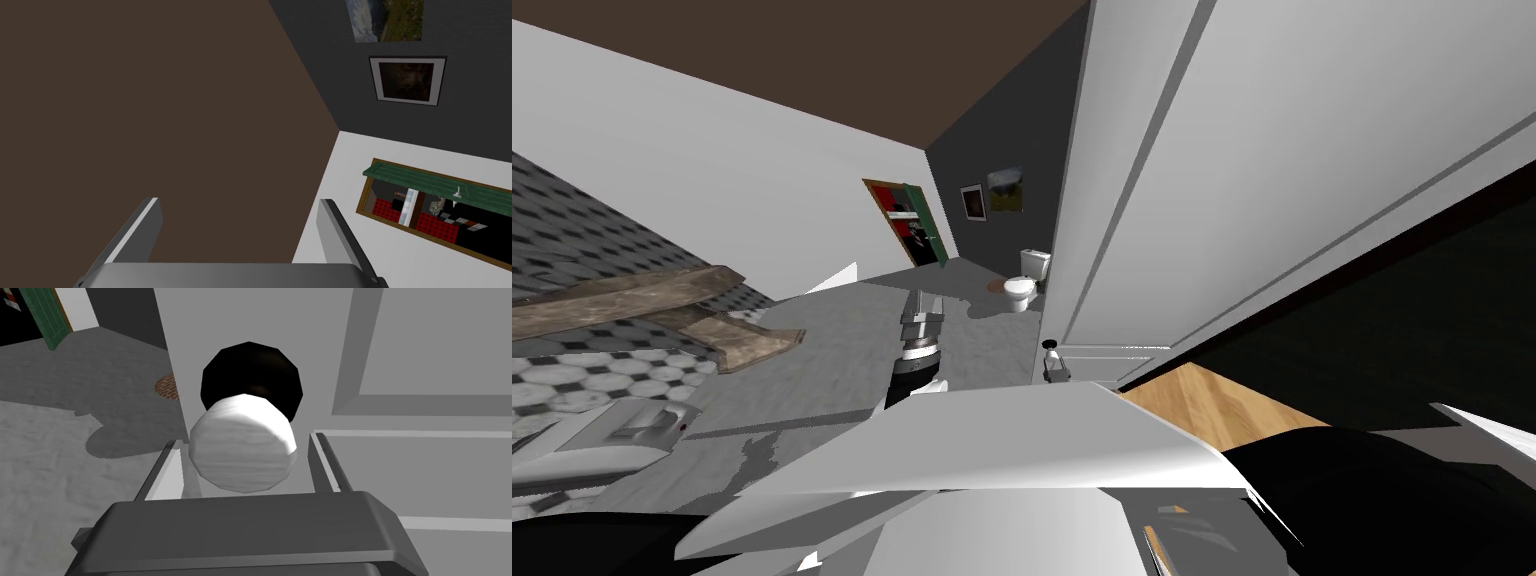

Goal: Push the door open

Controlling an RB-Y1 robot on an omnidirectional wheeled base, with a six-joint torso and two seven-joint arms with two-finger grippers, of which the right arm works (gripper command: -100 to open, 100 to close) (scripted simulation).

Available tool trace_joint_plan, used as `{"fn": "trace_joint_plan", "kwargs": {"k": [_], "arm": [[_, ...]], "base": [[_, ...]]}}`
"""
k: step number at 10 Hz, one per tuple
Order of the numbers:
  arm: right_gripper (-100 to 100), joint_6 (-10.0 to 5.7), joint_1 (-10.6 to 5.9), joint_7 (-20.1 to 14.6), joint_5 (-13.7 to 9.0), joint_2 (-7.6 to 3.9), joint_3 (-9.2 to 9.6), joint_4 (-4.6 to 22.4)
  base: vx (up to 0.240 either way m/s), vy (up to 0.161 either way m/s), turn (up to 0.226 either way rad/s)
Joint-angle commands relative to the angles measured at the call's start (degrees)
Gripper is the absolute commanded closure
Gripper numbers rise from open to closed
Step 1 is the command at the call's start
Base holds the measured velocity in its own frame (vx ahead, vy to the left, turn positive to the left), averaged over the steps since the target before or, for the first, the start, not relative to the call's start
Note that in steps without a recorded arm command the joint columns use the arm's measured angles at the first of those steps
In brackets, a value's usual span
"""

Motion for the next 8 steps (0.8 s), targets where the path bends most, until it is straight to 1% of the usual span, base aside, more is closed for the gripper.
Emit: {"fn": "trace_joint_plan", "kwargs": {"k": [1, 4, 5, 6, 8], "arm": [[100, 1.11, -0.45, 0.9, -2.0, 0.19, -1.15, 0.3], [100, 1.41, -0.10, 2.6, -4.6, 1.39, -1.64, 0.1], [100, 1.13, -0.29, 2.1, -4.0, 1.04, -1.41, 0.5], [100, 1.80, -0.28, 3.3, -6.0, 0.58, -1.71, 0.4], [100, 2.49, -0.19, 4.7, -8.5, 0.19, -1.96, 0.3]], "base": [[0.168, 0.104, -0.028], [0.155, 0.077, -0.020], [0.074, 0.031, -0.018], [0.114, 0.021, 0.021], [0.198, 0.041, 0.011]]}}
